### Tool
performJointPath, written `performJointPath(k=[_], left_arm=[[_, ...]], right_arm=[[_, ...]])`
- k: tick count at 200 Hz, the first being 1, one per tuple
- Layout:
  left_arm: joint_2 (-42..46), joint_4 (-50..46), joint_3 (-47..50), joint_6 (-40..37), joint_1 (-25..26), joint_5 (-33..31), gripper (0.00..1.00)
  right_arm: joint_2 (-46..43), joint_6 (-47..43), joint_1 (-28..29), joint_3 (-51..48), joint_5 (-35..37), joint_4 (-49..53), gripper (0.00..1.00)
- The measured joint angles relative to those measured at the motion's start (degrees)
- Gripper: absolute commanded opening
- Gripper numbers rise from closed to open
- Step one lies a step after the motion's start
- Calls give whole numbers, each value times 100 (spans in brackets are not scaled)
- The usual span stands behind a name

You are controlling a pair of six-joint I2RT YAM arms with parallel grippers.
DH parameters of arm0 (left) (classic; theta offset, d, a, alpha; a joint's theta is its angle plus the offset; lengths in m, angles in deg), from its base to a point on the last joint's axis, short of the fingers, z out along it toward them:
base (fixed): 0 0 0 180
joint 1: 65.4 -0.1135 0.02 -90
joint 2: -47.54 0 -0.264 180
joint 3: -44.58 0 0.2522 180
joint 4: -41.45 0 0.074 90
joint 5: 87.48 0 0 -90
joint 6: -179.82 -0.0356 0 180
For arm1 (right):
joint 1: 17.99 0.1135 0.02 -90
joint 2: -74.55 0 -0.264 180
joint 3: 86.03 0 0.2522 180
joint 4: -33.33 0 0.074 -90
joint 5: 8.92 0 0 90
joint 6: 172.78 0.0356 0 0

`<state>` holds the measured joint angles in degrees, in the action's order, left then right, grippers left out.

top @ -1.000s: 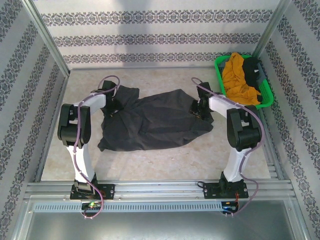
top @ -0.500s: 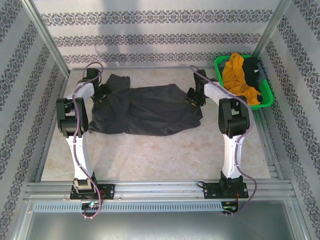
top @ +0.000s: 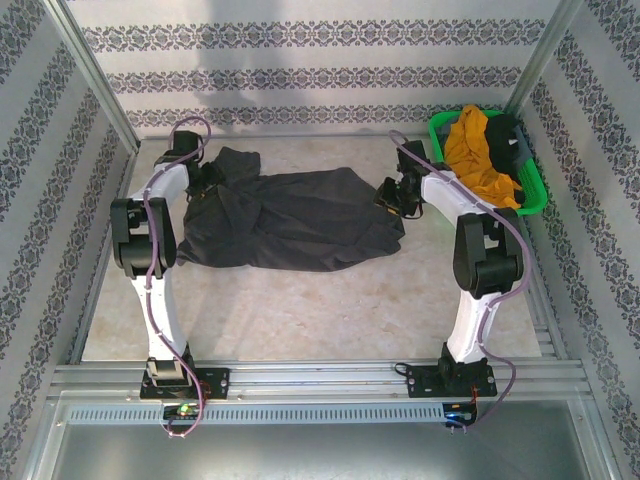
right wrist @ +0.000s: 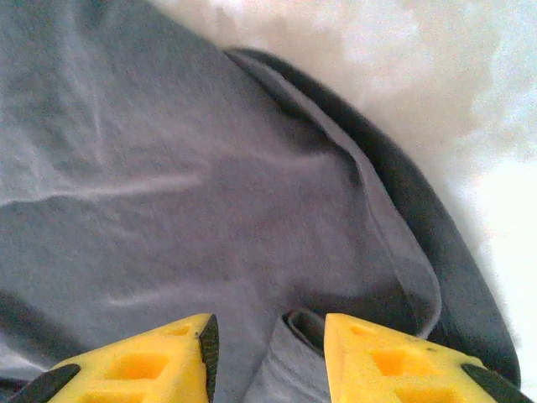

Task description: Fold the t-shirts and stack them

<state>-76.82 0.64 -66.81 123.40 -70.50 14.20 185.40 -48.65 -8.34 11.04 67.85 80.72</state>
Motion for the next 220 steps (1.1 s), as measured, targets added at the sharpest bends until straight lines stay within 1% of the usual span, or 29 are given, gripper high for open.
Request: performJointPath(k=[9, 15, 36, 46, 59, 63, 68, 98, 124, 150, 177, 194, 220], left_arm=[[-72, 24, -15, -20, 20, 20, 66], [-118, 44, -15, -24, 42, 33, 63], [-260, 46, -55, -76, 140, 37, 50], [-339, 33, -118, -72, 188, 35, 38], [-387, 28, -157, -114, 249, 33, 13], [-387, 26, -157, -157, 251, 31, 6], [-387, 24, -155, -155, 271, 33, 0], [-240, 15, 4, -181, 310, -138, 0], [476, -153, 498, -79, 407, -514, 0], [1766, -271, 1139, 363, 800, -831, 0], [3357, -356, 2103, 1008, 1482, -1167, 0], [4312, -511, 2815, 1453, 1878, -1252, 0], [5490, -966, 3832, 2020, 2444, -1366, 0]], right_arm=[[-26, 2, 0, -87, -15, 0, 39], [-35, 2, 0, -136, -22, -2, 39], [-35, 2, 0, -269, -37, -7, 39], [-35, 4, 0, -328, -37, -7, 39], [-35, 7, 0, -367, -37, 0, 39], [-35, 9, 0, -372, -37, 0, 39], [-35, 9, 0, -372, -35, -2, 39], [-55, 15, 0, -372, -11, -11, 38], [-103, 44, 0, -372, 74, -22, 37], [-247, 170, 0, -376, 229, -70, 36], [-522, 372, -2, -446, 444, -170, 36], [-654, 498, -2, -485, 544, -247, 36], [-719, 612, 0, -568, 616, -328, 36]])
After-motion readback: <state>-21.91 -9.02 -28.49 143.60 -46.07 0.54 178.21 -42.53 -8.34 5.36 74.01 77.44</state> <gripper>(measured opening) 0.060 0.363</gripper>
